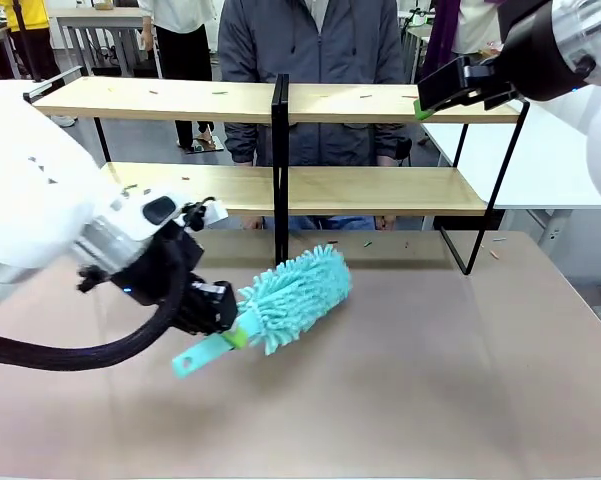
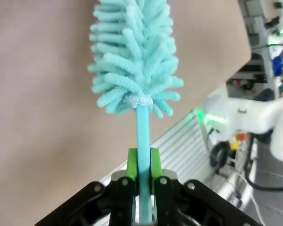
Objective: Clean the shelves.
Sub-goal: Clean a randomly selected level of the Shelf with the Duster.
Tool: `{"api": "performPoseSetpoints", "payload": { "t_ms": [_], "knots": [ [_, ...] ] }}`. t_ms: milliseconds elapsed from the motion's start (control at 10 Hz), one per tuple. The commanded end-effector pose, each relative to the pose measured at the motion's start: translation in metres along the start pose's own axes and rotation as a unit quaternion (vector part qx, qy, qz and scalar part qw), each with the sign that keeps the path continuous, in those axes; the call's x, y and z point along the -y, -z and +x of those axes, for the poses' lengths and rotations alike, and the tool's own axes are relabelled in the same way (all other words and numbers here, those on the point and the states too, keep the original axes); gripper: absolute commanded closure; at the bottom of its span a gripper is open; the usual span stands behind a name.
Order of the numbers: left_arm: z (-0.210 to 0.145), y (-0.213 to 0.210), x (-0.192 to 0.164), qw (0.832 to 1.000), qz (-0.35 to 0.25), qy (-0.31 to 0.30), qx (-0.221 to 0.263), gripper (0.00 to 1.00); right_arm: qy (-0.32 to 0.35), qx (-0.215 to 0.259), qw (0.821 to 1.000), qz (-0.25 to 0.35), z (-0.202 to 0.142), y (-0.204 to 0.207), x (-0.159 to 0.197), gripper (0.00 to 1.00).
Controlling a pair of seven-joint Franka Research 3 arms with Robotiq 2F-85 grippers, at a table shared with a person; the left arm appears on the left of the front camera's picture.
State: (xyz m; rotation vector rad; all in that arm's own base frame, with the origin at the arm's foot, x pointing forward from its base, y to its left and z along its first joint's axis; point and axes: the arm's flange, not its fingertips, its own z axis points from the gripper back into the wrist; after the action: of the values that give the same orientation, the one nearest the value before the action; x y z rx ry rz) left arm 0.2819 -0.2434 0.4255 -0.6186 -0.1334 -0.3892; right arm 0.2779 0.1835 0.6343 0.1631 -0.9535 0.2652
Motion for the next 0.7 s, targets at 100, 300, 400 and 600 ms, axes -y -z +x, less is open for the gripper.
{"api": "performPoseSetpoints", "payload": {
  "t_ms": [100, 300, 400, 600],
  "knots": [
    [0.042, 0.037, 0.004, 0.997, 0.008, -0.035, 0.066, 0.87, 0.001, -0.001, 1.0, 0.002, 0.001, 0.0, 0.0, 0.0],
    [0.025, 0.023, 0.003, 0.999, 0.007, -0.01, 0.044, 0.87, 0.001, -0.001, 1.0, 0.002, 0.001, 0.0, 0.0, 0.0],
    [0.025, 0.023, 0.003, 0.999, 0.007, -0.01, 0.044, 0.87, 0.001, -0.001, 1.0, 0.002, 0.001, 0.0, 0.0, 0.0],
    [0.036, 0.039, -0.003, 0.999, 0.016, -0.026, 0.045, 0.87, 0.001, -0.001, 1.0, 0.002, 0.001, 0.0, 0.0, 0.0]
  ]
}}
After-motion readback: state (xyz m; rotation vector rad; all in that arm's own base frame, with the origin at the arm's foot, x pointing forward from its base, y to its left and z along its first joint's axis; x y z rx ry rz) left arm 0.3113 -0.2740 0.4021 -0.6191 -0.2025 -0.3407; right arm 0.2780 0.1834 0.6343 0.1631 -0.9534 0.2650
